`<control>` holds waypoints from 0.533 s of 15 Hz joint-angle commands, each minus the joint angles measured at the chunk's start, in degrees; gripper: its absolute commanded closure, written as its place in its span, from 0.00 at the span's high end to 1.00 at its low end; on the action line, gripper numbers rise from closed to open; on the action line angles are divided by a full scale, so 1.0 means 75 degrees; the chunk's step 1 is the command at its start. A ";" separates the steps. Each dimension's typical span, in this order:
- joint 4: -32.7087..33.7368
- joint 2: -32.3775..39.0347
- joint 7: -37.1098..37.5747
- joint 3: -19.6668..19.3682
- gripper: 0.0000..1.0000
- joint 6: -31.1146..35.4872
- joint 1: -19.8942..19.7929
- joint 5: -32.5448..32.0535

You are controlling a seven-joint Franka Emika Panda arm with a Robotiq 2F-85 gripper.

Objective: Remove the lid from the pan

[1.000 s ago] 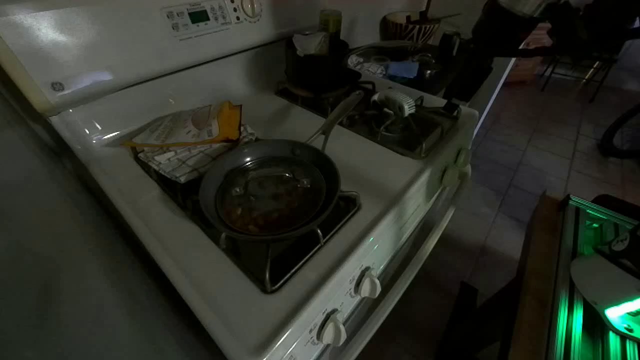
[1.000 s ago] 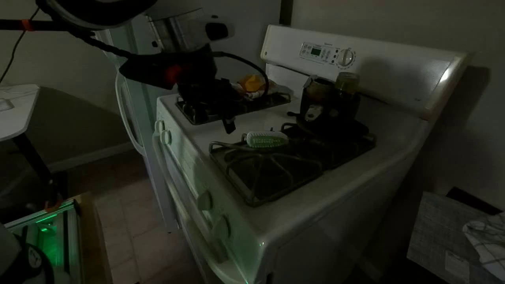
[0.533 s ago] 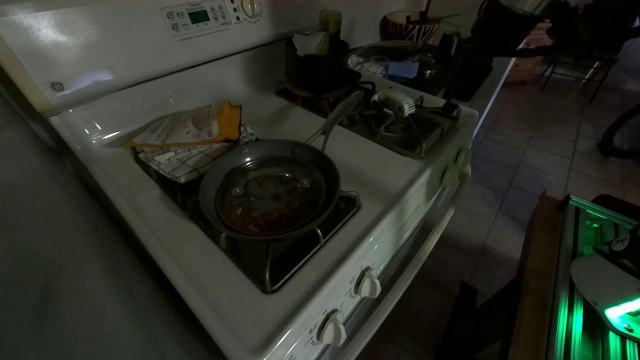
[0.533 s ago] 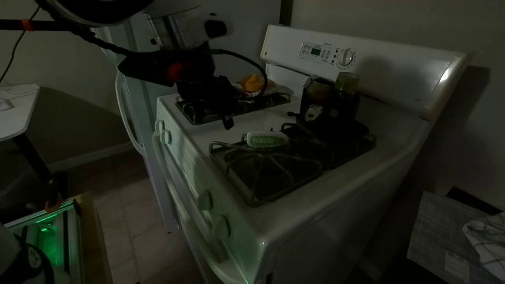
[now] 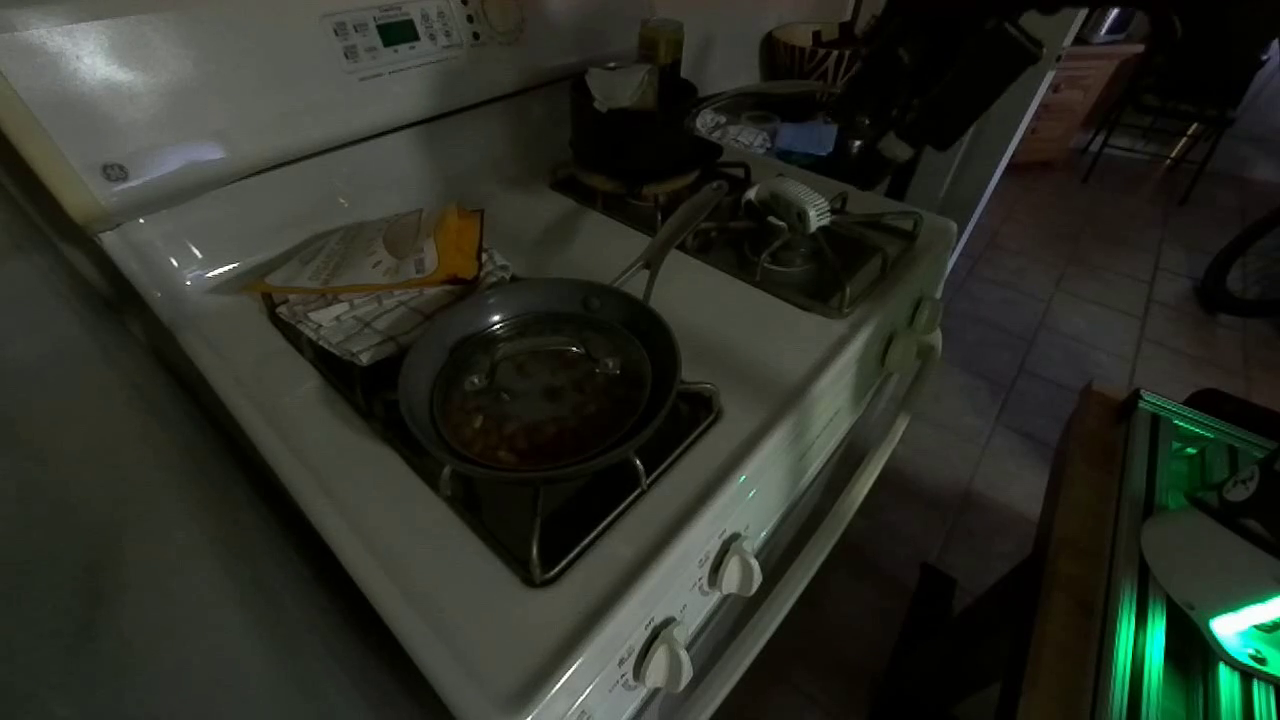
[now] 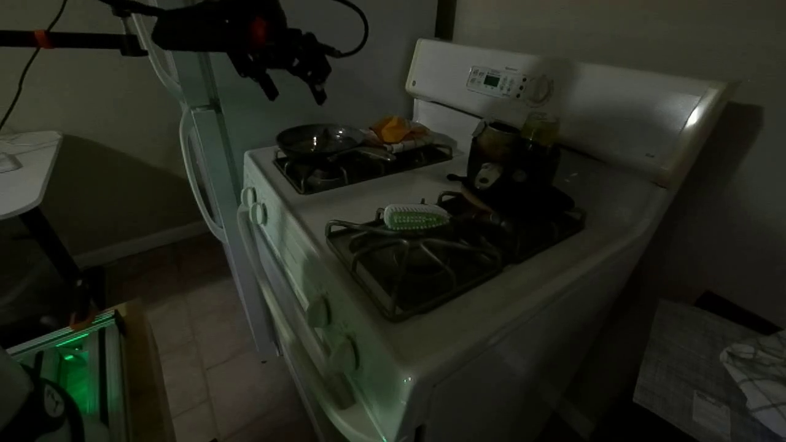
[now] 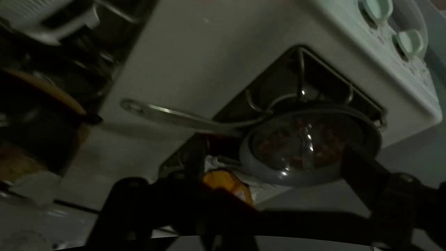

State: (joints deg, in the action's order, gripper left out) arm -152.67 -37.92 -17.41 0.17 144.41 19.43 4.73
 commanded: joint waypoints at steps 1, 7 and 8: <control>0.0801 0.1159 -0.0697 -0.0077 1.00 0.0949 0.0936 0.0532; 0.1172 0.1809 -0.0480 0.0287 1.00 0.1121 0.0895 0.0460; 0.1170 0.1791 -0.0480 0.0284 1.00 0.1121 0.0883 0.0457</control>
State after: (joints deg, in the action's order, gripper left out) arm -143.99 -24.52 -20.42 1.13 152.93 27.21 7.25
